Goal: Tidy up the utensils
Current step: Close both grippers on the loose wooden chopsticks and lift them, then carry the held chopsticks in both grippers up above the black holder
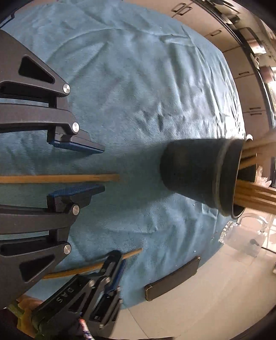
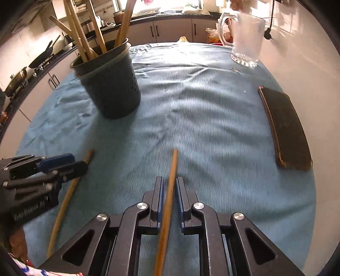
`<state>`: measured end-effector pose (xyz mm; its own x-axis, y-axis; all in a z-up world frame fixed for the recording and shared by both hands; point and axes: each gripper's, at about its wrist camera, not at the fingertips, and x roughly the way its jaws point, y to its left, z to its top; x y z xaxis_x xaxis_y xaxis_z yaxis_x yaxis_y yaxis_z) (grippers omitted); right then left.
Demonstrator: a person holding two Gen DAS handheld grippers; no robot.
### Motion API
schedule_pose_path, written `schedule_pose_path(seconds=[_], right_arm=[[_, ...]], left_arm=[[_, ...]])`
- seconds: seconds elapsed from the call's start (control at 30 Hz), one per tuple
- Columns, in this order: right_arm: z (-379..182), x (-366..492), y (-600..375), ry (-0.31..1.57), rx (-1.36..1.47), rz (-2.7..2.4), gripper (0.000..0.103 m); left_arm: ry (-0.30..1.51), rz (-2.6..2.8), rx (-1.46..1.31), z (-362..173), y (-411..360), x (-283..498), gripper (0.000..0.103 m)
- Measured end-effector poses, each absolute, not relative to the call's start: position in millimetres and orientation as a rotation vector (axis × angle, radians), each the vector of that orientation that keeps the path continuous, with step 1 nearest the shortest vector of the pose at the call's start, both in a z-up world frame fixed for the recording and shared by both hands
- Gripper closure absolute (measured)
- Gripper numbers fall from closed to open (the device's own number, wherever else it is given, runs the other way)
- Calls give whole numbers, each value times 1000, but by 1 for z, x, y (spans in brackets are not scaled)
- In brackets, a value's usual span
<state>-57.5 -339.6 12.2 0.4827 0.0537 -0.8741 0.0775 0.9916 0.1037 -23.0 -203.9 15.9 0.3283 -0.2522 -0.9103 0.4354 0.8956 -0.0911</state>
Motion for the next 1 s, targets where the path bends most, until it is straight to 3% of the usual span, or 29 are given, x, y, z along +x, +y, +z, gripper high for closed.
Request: schedule_pose_path(seconds=[0.17, 0.27, 0.3, 0.33, 0.37, 0.6, 1.0], right_arm=[[12, -46, -338, 1060, 145, -37, 91], [12, -50, -338, 1034, 151, -58, 96], [12, -54, -338, 1024, 159, -57, 97], [12, -56, -339, 1015, 172, -56, 97], [13, -54, -343, 1009, 180, -59, 97], [47, -70, -352, 885, 226, -48, 97], [126, -122, -338, 644, 262, -11, 97]], left_arm=[[1131, -454, 193, 14, -211, -18, 75], [1112, -462, 186, 14, -210, -19, 76], [1104, -465, 191, 13, -210, -19, 79], [1102, -465, 192, 13, -209, -19, 94], [1114, -473, 175, 14, -206, -18, 96], [1068, -475, 45, 41, -180, -26, 96], [810, -447, 4, 122, -146, -80, 96]])
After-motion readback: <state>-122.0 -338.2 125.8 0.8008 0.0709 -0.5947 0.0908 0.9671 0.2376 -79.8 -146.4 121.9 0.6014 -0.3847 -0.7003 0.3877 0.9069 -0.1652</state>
